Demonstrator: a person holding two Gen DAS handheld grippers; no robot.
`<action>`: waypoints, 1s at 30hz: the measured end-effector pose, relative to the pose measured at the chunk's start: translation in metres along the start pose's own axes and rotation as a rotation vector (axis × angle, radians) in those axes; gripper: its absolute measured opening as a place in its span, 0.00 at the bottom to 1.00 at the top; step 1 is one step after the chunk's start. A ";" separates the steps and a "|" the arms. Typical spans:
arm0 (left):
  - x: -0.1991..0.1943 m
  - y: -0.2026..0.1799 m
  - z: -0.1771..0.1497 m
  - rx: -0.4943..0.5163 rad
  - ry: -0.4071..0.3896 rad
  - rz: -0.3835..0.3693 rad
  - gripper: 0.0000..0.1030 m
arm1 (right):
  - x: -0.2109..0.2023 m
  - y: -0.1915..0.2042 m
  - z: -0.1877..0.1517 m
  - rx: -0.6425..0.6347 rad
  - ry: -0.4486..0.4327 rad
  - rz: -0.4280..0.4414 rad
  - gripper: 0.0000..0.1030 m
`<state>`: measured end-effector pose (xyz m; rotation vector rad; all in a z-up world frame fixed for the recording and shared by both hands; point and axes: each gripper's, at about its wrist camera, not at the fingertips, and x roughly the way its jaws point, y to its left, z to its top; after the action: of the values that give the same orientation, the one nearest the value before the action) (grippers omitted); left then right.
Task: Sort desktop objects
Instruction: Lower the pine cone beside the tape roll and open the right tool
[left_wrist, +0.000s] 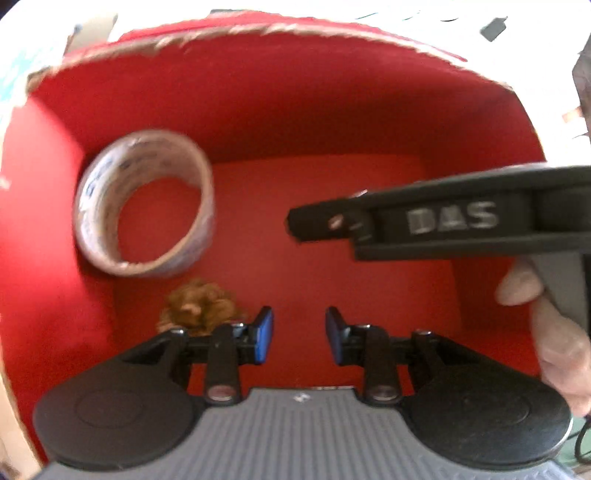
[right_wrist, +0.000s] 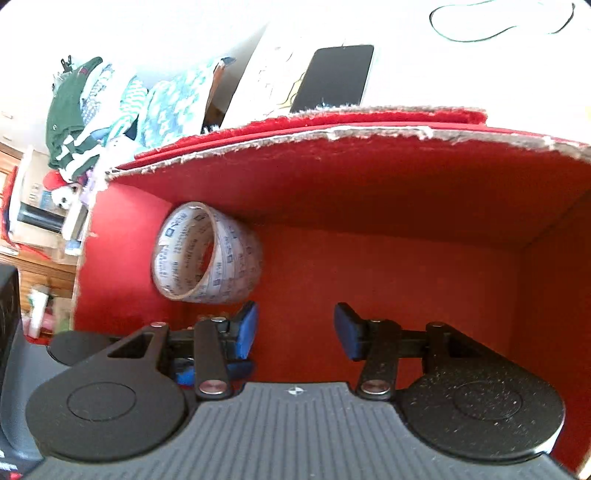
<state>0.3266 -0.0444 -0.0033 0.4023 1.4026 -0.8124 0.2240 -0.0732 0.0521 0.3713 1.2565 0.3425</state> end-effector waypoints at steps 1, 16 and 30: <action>0.001 0.003 0.000 -0.019 0.005 0.010 0.30 | -0.001 0.002 0.001 -0.008 -0.021 -0.004 0.48; 0.002 0.014 -0.004 -0.105 -0.047 0.134 0.34 | -0.022 -0.020 0.001 0.049 -0.244 0.005 0.45; 0.003 0.014 -0.010 -0.039 -0.112 0.219 0.36 | -0.016 -0.028 0.001 0.077 -0.169 0.019 0.46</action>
<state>0.3290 -0.0290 -0.0107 0.4645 1.2438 -0.6180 0.2220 -0.1050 0.0536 0.4682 1.1029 0.2736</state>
